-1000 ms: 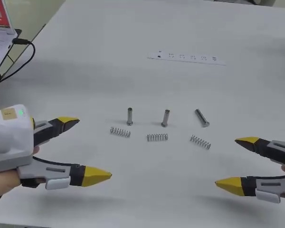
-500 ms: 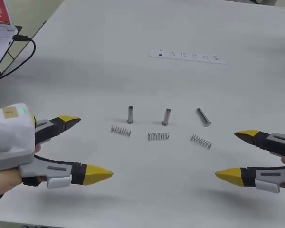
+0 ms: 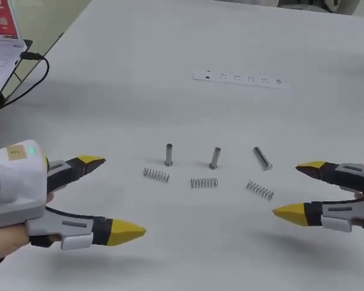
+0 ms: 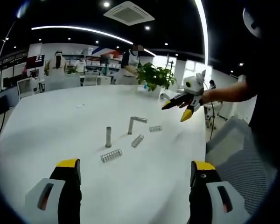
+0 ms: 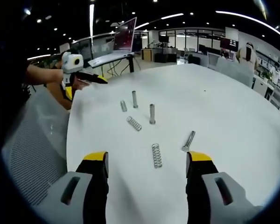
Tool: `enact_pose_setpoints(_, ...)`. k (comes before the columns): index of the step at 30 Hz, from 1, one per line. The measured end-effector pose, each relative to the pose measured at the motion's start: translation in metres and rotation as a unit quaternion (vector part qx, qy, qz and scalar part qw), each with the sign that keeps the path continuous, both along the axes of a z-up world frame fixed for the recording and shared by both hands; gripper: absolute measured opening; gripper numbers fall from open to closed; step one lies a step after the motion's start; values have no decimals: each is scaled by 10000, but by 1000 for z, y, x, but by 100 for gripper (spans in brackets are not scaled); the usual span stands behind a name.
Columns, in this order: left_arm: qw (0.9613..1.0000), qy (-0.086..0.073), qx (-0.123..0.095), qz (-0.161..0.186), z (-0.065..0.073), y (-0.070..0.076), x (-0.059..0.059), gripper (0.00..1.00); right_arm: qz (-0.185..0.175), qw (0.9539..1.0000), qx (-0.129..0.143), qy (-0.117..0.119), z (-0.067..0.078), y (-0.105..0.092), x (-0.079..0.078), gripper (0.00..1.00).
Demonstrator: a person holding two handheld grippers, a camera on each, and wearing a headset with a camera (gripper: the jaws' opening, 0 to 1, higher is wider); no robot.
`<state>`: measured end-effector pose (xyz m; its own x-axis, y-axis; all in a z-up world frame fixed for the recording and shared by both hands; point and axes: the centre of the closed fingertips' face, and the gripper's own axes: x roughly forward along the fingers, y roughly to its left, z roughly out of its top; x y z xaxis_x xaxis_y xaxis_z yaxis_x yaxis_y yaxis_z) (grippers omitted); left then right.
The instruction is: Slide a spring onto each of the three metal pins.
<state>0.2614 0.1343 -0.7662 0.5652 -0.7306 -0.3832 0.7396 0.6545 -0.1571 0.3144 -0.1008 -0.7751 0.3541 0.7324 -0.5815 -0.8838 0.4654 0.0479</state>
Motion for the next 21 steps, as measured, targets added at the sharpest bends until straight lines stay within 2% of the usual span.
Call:
enact_pose_setpoints(5,10000,19,-8,4,0,1,0,95,-32,10000,-83,20,2,2,14,64)
enact_pose_setpoints(7,10000,30,-19,3,0,1,0,95,-118,9997,-187,90,-1,1,21,63)
enact_pose_setpoints(10,10000,47,-9,6,-1,2,-1,94,-126,9993,-338,66,-4,2,31,62)
enact_pose_setpoints(21,10000,68,-32,55,-1,6,-1,94,-224,9982,-532,163,-12,8,55,57)
